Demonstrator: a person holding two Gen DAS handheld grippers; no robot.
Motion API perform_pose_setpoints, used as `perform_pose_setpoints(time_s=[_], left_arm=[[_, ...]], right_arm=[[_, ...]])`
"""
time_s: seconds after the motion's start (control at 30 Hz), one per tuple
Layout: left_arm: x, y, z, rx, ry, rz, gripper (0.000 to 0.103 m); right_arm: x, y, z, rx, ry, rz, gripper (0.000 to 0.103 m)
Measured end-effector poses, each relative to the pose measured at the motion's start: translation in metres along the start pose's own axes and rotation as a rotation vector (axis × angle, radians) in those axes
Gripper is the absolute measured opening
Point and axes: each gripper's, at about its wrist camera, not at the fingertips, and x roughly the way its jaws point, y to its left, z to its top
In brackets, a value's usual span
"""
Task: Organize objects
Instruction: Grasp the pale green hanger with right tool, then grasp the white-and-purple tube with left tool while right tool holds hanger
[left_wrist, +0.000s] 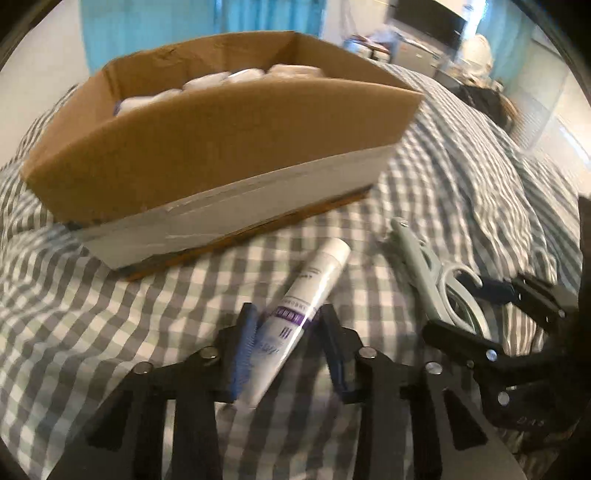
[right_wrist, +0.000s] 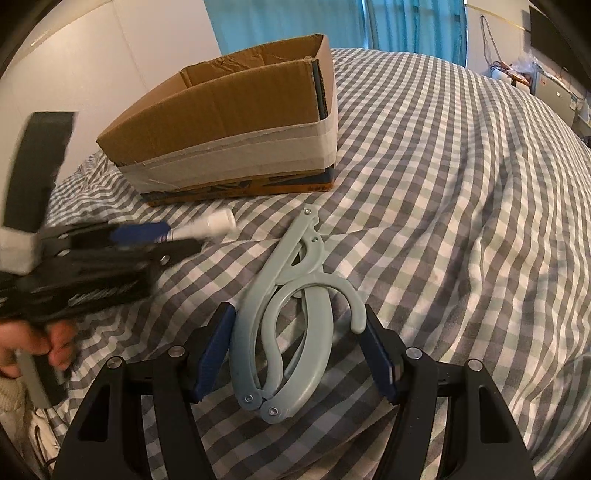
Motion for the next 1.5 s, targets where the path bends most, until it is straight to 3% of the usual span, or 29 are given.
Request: perform_pose_setpoints(time_s=[0.27, 0.4, 0.43, 0.47, 0.8, 0.83, 0.87, 1.23, 1.5], left_arm=[[0.026, -0.007, 0.010, 0.083, -0.029, 0.086, 0.033], [0.010, -0.007, 0.003, 0.040, -0.045, 0.065, 0.015], [0.005, -0.005, 0.001, 0.022, -0.050, 0.066, 0.015], [0.000, -0.006, -0.002, 0.009, -0.059, 0.069, 0.015], [-0.061, -0.015, -0.021, 0.005, -0.173, 0.048, 0.014], [-0.063, -0.019, -0.019, 0.004, -0.180, 0.044, 0.014], [-0.068, -0.025, -0.017, 0.001, -0.192, 0.041, 0.015], [-0.101, -0.023, -0.015, -0.010, -0.251, 0.030, 0.015], [-0.130, -0.012, 0.025, -0.025, -0.337, 0.031, 0.015]], right_arm=[[-0.019, 0.003, -0.001, 0.006, -0.041, -0.014, 0.066], [-0.031, 0.003, -0.004, 0.006, -0.059, -0.026, 0.065], [-0.035, 0.003, -0.005, 0.006, -0.065, -0.026, 0.053], [-0.037, 0.003, -0.005, 0.004, -0.068, -0.019, 0.051], [-0.063, 0.018, -0.018, -0.038, -0.096, -0.043, 0.049], [-0.068, 0.019, -0.019, -0.040, -0.106, -0.045, 0.046], [-0.075, 0.021, -0.020, -0.042, -0.123, -0.056, 0.010], [-0.112, 0.042, -0.010, -0.102, -0.196, -0.089, 0.009], [-0.138, 0.047, 0.034, -0.135, -0.296, -0.078, 0.009]])
